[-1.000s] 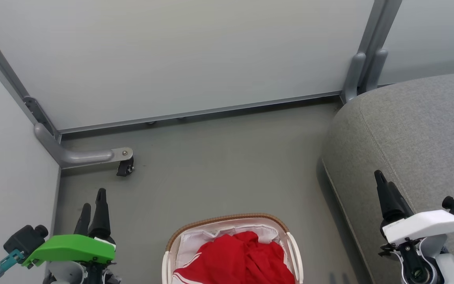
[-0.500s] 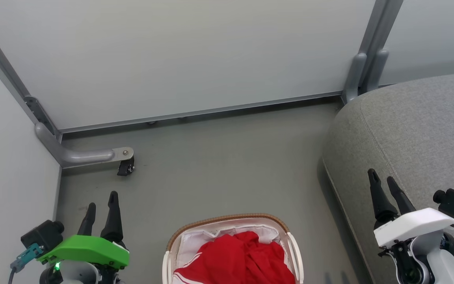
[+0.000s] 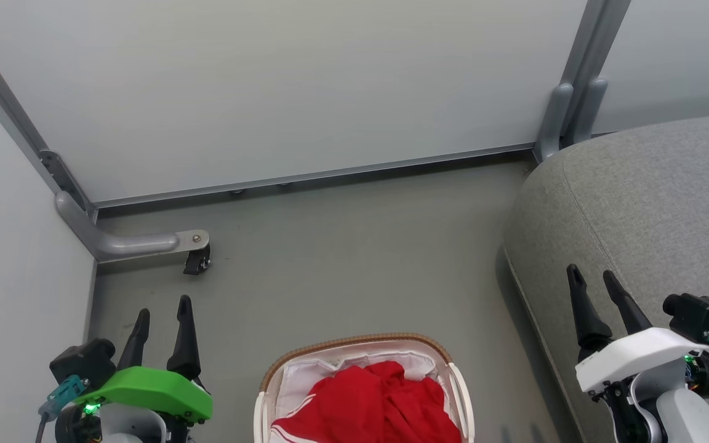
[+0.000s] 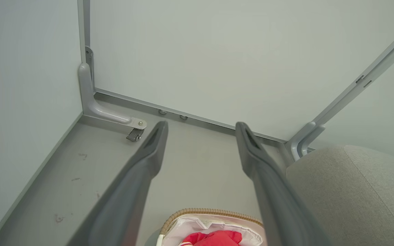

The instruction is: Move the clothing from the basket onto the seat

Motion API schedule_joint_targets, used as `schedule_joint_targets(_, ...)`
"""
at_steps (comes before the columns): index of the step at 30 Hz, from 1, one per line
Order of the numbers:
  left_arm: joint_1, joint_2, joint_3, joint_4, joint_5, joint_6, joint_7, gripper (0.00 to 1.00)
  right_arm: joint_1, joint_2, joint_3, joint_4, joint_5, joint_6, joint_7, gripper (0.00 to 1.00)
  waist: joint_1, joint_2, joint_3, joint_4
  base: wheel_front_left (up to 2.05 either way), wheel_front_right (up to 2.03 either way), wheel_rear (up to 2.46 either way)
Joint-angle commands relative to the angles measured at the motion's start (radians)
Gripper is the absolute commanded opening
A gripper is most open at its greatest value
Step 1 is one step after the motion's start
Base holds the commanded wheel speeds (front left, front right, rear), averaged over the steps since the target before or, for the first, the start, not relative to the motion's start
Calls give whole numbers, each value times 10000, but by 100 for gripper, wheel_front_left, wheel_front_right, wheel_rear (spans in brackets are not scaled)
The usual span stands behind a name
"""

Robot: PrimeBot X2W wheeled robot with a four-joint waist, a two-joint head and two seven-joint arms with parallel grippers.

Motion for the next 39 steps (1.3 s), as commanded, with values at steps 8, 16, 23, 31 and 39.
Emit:
schedule_joint_targets(8, -2, 120, -15, -362, 1007, 108, -277, 100, -82, -13, -161, -456, -1145, 4, -290, 100, 0, 0, 2, -7, 0, 0, 0)
schedule_joint_targets(16, 63, 46, 111, -401, 1726, 118, -463, 100, -16, 12, -153, -298, -1898, 5, -479, 100, 0, 0, -35, 1, 0, 0, 0)
schedule_joint_targets(23, 219, -60, 178, -109, 2295, -31, -634, 100, 32, 11, -127, 175, -2532, 4, -642, 100, 0, 0, -77, -14, 0, 0, 0)
schedule_joint_targets(31, 337, -199, 174, 10, 2932, -163, -804, 100, -72, -21, -83, 551, -3170, 5, -821, 100, 0, 0, -100, -49, 0, 0, 0)
schedule_joint_targets(39, 487, -287, 187, 333, 3435, -279, -955, 100, -80, 4, -98, 956, -3828, 5, -978, 100, -1, 0, -116, -82, 0, 0, 0)
